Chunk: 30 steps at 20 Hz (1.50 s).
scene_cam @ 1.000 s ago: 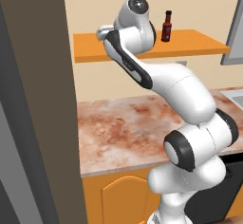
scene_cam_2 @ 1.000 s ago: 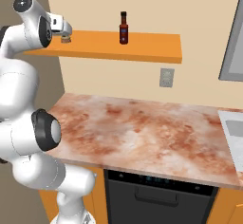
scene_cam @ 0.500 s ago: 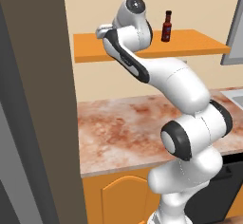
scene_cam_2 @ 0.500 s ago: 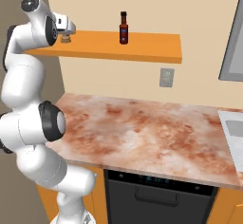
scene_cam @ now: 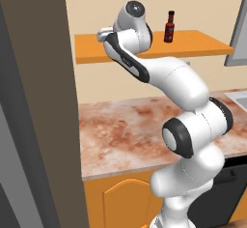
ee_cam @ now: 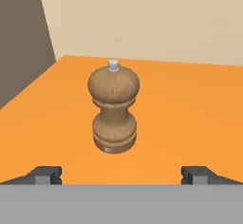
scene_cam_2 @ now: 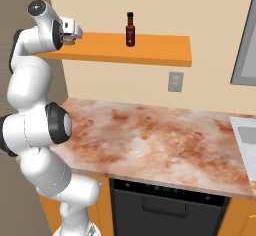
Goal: Take 2 condiments from the cabinet and move them on the counter near the stove.Make sure the condiments are lined up with each other, next to each other.
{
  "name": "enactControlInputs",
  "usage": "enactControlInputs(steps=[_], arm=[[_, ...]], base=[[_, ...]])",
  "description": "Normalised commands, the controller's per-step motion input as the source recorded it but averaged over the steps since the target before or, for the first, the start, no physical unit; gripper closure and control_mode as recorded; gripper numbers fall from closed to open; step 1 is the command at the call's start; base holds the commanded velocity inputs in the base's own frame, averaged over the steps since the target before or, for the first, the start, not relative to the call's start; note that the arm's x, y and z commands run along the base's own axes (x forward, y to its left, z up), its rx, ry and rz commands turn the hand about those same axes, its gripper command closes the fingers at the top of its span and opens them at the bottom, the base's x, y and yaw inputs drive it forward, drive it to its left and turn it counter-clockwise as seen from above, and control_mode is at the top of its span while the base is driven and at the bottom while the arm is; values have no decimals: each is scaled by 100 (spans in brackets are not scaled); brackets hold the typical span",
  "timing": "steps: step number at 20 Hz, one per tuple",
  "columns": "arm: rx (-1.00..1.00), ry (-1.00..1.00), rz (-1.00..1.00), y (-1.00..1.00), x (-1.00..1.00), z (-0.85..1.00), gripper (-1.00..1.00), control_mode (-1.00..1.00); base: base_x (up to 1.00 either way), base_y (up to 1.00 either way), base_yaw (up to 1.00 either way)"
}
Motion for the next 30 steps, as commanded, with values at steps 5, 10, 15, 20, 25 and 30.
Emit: enactControlInputs(steps=[5, 10, 15, 20, 25, 30], arm=[[0, 0, 0, 0, 16, 0, -100, -100], [0, 0, 0, 3, 23, -2, -100, -100], [0, 0, 0, 4, 22, 0, -100, -100], [0, 0, 0, 10, 17, 0, -100, -100], [0, 0, 0, 9, 16, 0, -100, -100], [0, 0, 0, 3, 14, -7, -100, -100]], base=[[0, 0, 0], [0, 0, 0], [0, 0, 0], [0, 0, 0], [0, 0, 0], [0, 0, 0]])
